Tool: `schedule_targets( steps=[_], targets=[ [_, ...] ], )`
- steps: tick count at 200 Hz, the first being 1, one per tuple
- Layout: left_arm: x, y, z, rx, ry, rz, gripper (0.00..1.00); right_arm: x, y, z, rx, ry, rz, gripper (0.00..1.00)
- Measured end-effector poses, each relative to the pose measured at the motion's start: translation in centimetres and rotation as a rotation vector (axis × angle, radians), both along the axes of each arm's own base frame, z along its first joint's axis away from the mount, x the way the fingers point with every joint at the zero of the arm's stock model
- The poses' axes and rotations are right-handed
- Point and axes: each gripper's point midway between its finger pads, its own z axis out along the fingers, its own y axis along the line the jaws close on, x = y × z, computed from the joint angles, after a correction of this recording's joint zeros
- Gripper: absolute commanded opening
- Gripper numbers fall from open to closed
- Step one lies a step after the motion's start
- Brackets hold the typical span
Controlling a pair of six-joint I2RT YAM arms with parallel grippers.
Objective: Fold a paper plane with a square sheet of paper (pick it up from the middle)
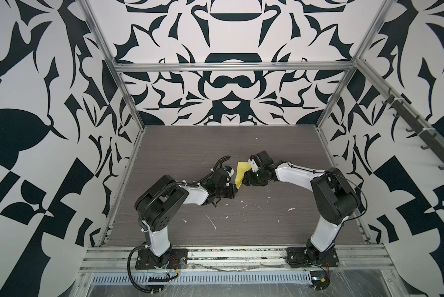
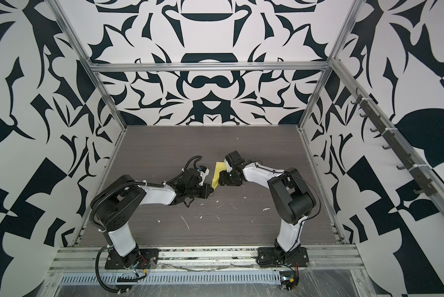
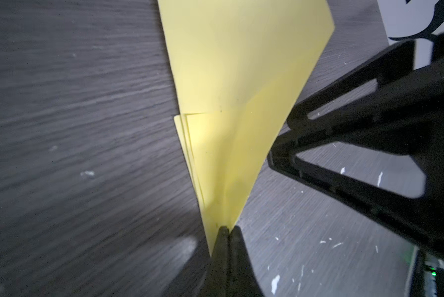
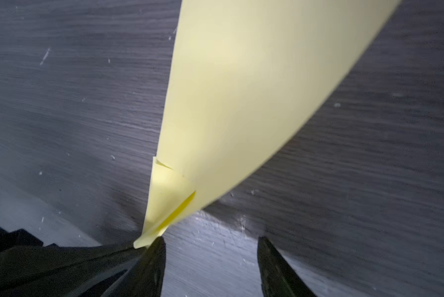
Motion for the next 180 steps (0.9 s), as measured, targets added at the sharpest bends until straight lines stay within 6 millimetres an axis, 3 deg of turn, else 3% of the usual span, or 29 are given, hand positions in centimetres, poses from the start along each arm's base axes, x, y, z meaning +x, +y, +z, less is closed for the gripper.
schedule_targets(
  steps=[89,180],
  targets=[
    [-0.3,0.5,0.4,-0.124,0.217,0.074,0.0,-0.6,0.3,-0.4,-0.017,-0.001,0.108,0.64],
    [-0.9,0.4,-0.4,-0.139,0.294,0.082,0.0,1.8,1.4,-0.7,-0.02,0.0,0.085,0.65]
  ],
)
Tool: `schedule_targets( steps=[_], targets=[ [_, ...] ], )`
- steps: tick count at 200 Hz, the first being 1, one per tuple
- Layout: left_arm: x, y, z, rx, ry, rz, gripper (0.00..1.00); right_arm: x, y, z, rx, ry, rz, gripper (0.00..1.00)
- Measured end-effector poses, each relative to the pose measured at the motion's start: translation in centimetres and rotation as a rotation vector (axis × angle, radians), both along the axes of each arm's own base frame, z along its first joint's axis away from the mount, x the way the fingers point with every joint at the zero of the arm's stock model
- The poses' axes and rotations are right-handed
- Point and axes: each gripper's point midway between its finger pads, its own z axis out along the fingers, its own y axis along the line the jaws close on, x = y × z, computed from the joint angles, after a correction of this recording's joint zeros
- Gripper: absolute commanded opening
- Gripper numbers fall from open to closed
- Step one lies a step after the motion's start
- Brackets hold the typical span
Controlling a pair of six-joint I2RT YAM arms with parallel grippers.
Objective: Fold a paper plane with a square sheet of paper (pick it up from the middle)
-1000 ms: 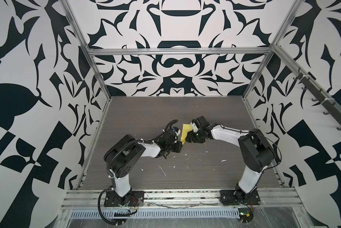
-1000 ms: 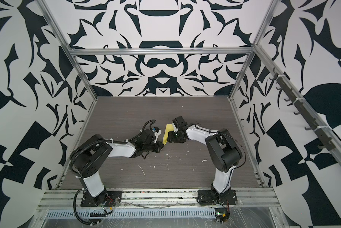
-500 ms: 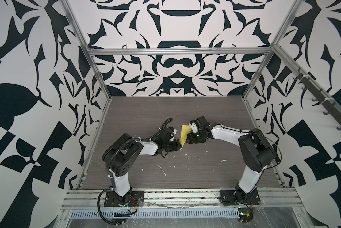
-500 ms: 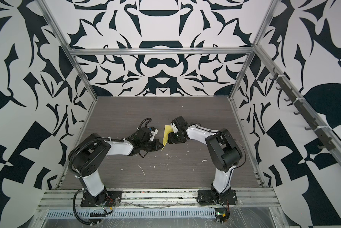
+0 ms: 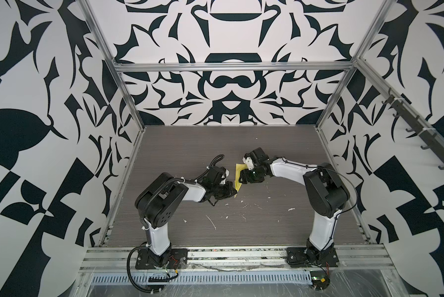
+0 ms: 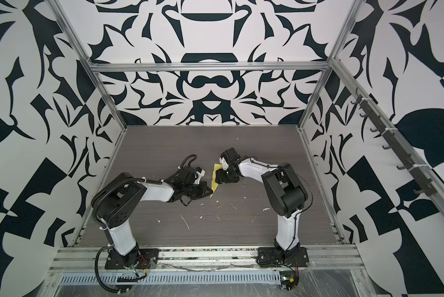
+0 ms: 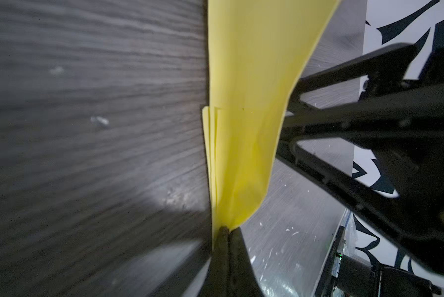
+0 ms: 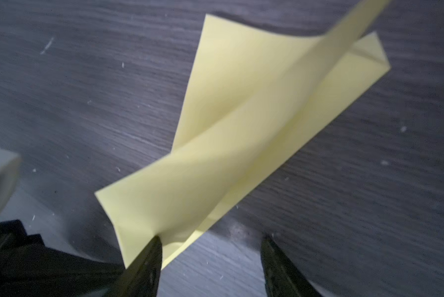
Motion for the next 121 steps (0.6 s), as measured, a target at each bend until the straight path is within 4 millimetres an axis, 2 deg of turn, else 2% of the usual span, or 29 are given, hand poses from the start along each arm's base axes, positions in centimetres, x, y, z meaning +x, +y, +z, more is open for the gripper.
schedule_targets(
  steps=[121],
  targets=[
    [0.1,0.2,-0.1,0.007,0.013,0.006,0.0,1.5,-1.3,-0.6,-0.12,-0.023,-0.076,0.58]
  ],
)
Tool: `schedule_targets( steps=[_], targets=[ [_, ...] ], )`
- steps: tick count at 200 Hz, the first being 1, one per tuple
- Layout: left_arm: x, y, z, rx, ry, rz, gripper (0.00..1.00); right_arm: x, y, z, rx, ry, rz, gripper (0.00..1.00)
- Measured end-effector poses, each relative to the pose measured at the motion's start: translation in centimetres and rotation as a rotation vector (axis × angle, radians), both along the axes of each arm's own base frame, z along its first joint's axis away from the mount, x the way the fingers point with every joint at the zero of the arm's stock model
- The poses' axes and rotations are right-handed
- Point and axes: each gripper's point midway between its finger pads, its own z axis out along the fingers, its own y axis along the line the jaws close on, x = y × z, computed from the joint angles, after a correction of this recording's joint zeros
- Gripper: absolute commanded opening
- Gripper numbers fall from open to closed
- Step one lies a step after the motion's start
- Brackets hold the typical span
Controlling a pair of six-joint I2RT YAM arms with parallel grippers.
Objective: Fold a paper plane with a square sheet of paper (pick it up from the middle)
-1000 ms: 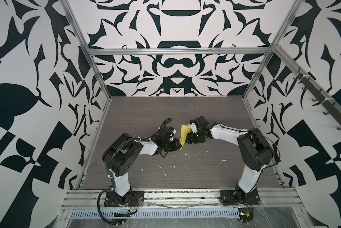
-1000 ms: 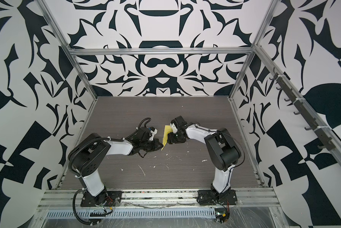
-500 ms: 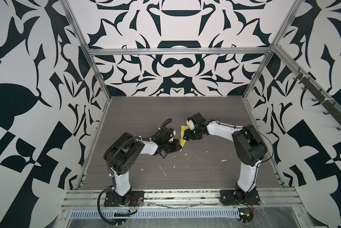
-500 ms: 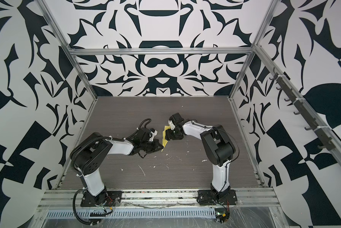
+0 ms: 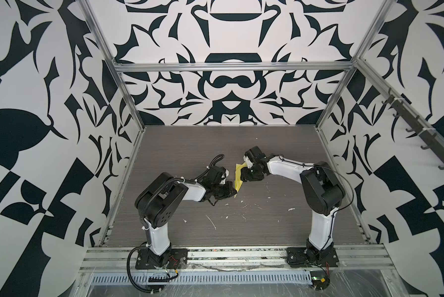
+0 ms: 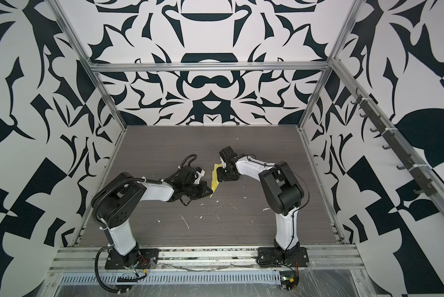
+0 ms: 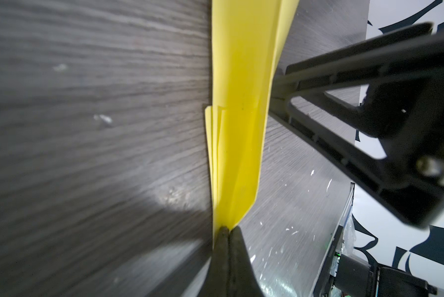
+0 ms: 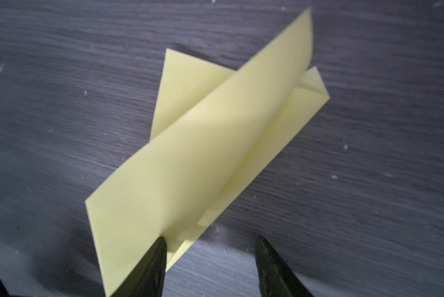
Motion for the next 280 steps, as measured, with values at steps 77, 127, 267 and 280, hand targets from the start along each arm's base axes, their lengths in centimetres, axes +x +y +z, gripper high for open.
schedule_targets(
  steps=[77,127,267,280],
  targets=[
    [0.1,0.1,0.0,0.018,0.021,0.009,0.01,0.5,-0.4,-0.3,-0.077,-0.02,-0.019,0.58],
    [0.2,0.1,-0.1,0.03,0.032,0.019,0.03,0.8,-0.6,-0.5,-0.116,-0.02,-0.04,0.57],
    [0.4,0.3,-0.1,0.051,0.052,0.04,0.09,0.9,-1.2,-1.0,-0.188,-0.009,-0.093,0.49],
    [0.4,0.3,0.0,0.054,0.054,0.042,0.11,0.9,-1.2,-1.1,-0.192,-0.009,-0.093,0.49]
  ],
)
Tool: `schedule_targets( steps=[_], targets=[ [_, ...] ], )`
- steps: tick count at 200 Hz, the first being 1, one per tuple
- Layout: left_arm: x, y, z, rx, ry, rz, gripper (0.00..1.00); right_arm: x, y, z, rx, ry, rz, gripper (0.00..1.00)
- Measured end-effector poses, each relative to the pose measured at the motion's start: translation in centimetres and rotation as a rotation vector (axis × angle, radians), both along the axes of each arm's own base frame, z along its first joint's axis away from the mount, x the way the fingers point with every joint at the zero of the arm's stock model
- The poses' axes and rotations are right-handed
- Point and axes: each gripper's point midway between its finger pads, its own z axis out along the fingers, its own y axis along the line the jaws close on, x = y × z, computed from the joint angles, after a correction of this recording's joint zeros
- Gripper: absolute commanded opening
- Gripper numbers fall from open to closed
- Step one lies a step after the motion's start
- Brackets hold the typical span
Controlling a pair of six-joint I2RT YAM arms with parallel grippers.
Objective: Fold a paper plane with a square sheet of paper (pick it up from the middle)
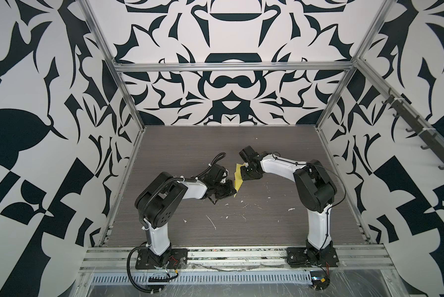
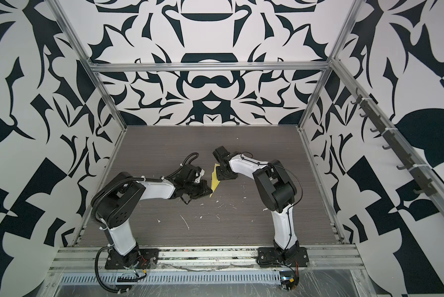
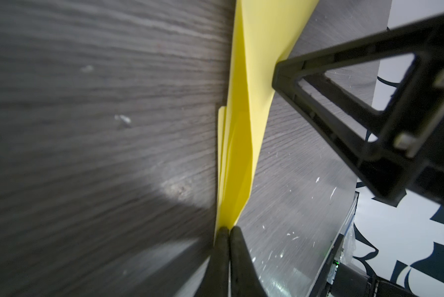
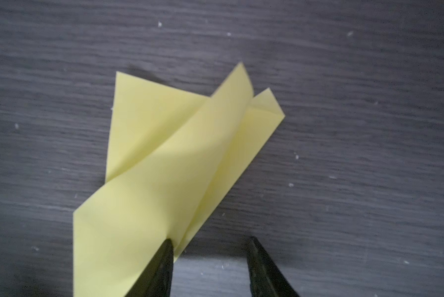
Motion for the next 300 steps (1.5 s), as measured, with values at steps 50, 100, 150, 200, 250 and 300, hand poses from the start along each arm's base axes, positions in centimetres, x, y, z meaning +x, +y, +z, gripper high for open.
schedule_targets(
  steps=[50,100,150,200,250,300],
  targets=[
    [0.7,-0.1,1.3,0.004,-0.021,0.005,0.19,0.0,0.0,-0.1,-0.008,0.0,-0.003,0.49],
    [2.4,-1.3,3.5,-0.02,-0.08,-0.005,0.2,0.0,0.0,-0.1,-0.008,-0.001,-0.002,0.49],
    [2.7,-1.5,2.2,-0.002,-0.06,-0.01,0.2,0.0,0.0,-0.1,-0.008,0.0,-0.002,0.49],
    [2.3,-1.2,1.2,0.026,-0.043,-0.022,0.22,0.0,0.0,-0.1,-0.008,-0.001,-0.003,0.49],
    [2.2,-0.8,0.4,0.059,-0.036,-0.025,0.13,0.0,0.0,-0.1,-0.009,0.001,-0.003,0.49],
    [2.3,-0.7,0.4,0.075,-0.032,-0.029,0.09,-0.1,0.0,-0.1,-0.005,-0.003,-0.004,0.49]
  ],
)
